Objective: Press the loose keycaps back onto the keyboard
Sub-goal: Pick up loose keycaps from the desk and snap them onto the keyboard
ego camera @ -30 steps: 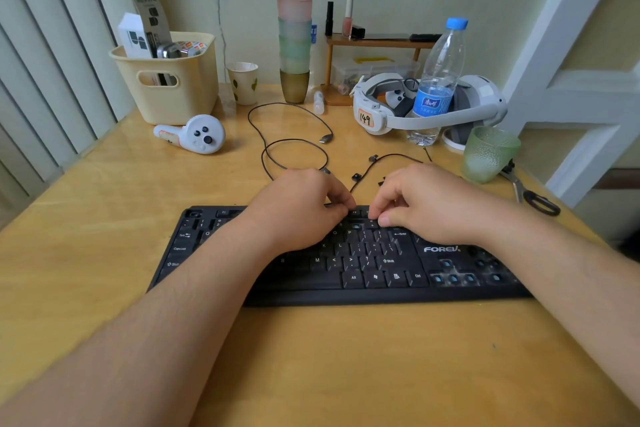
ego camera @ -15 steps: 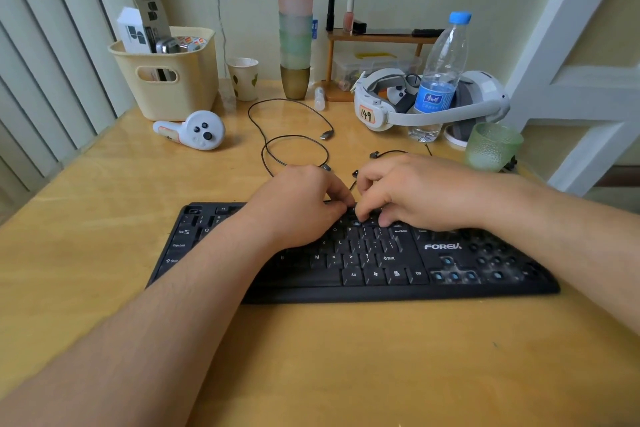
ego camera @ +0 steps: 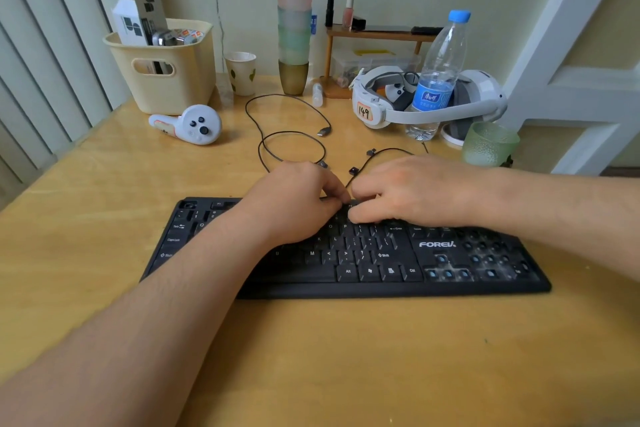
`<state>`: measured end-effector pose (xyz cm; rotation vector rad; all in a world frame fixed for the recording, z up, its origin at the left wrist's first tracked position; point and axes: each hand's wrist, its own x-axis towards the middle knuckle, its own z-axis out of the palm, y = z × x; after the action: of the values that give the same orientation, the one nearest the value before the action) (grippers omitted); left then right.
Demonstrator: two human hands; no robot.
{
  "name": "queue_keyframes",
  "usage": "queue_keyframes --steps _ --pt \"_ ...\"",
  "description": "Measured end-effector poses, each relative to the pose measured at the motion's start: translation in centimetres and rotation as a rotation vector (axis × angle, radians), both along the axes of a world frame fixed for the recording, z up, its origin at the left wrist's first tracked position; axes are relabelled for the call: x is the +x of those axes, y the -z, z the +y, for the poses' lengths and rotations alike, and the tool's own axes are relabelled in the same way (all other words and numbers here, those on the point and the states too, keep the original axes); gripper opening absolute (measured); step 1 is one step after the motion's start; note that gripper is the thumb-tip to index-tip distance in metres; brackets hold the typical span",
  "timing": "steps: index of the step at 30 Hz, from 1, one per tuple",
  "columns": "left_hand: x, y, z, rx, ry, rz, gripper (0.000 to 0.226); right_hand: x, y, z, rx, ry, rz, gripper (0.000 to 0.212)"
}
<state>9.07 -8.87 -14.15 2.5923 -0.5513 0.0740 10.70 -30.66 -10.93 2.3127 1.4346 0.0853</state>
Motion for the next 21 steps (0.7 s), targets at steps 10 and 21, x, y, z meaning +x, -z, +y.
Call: queue_keyframes --steps 10,21 --pt "0.2 -0.8 0.7 -0.021 -0.018 0.138 0.057 0.7 0.2 -0.3 -0.024 -0.217 -0.093 0.034" --pt "0.0 -0.7 0.6 -0.045 -0.003 0.092 0.042 -0.2 -1.8 -1.2 0.315 0.140 0.057 0.021"
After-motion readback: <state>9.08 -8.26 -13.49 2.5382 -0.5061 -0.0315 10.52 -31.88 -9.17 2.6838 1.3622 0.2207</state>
